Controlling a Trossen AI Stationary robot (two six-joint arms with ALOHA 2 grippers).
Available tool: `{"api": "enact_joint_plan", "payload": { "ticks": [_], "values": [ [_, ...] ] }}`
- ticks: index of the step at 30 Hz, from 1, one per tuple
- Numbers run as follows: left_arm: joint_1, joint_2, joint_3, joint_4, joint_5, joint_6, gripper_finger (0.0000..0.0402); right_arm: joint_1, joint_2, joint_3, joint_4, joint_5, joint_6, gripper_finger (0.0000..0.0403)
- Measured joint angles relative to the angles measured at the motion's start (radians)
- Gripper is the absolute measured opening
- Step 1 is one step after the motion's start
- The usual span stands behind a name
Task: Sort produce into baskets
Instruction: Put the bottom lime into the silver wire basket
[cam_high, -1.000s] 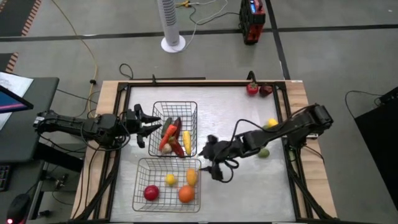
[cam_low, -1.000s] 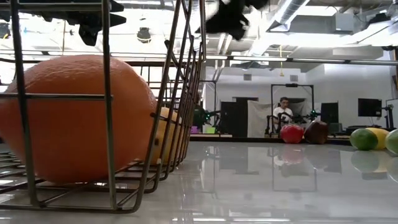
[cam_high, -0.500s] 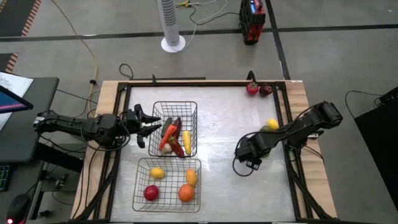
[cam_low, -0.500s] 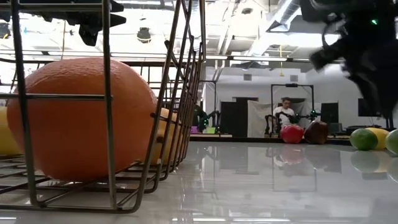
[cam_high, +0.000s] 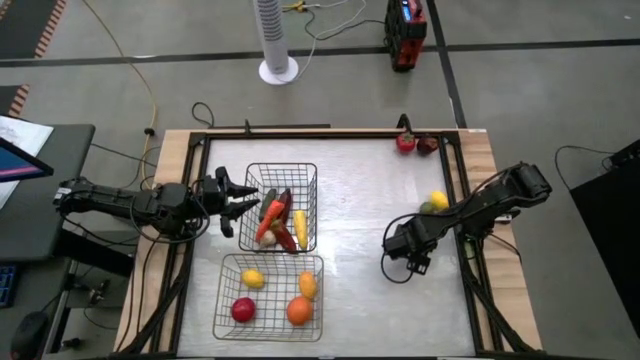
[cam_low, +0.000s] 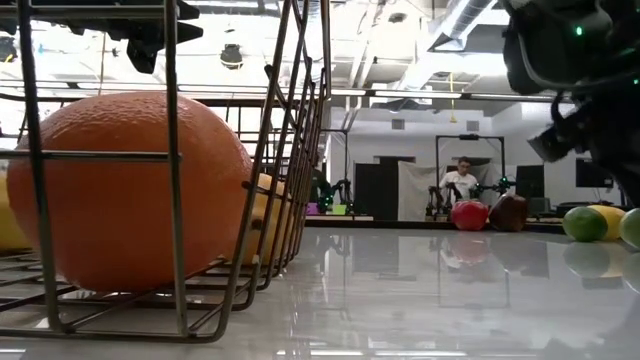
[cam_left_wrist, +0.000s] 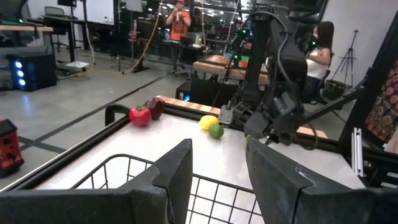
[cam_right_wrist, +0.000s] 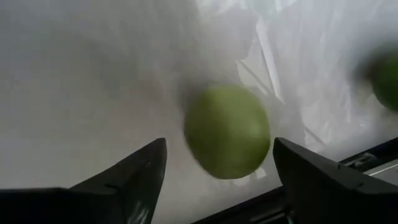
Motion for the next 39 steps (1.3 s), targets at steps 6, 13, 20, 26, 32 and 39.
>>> {"api": "enact_joint_plan", "payload": {
  "ticks": [6, 13, 20, 26, 32, 39],
  "values": [
    [0.0, 0.0, 0.0, 0.0, -0.002, 0.0, 0.0137, -0.017, 0.0, -0.042, 0.045, 0.008, -0.014, 0.0269],
    [0.0, 0.0, 0.0, 0.0, -0.003, 0.0, 0.0137, -0.016, 0.0, -0.038, 0.092, 0.008, -0.035, 0.0198],
    [0.0, 0.0, 0.0, -0.001, -0.007, 0.004, 0.0137, -0.014, 0.001, 0.081, 0.185, -0.001, -0.062, 0.0208],
    [0.0, 0.0, 0.0, -0.001, -0.018, 0.004, 0.0137, -0.007, 0.001, 0.284, 0.357, -0.004, -0.151, 0.0206],
    [0.0, 0.0, 0.0, -0.001, -0.02, 0.004, 0.0137, 0.013, 0.006, 0.393, 0.869, 0.007, -0.334, 0.0217],
    [0.0, 0.001, 0.0, -0.001, -0.02, 0.003, 0.0137, 0.009, 0.142, 0.44, 1.214, -0.047, -0.478, 0.023]
  ]
}}
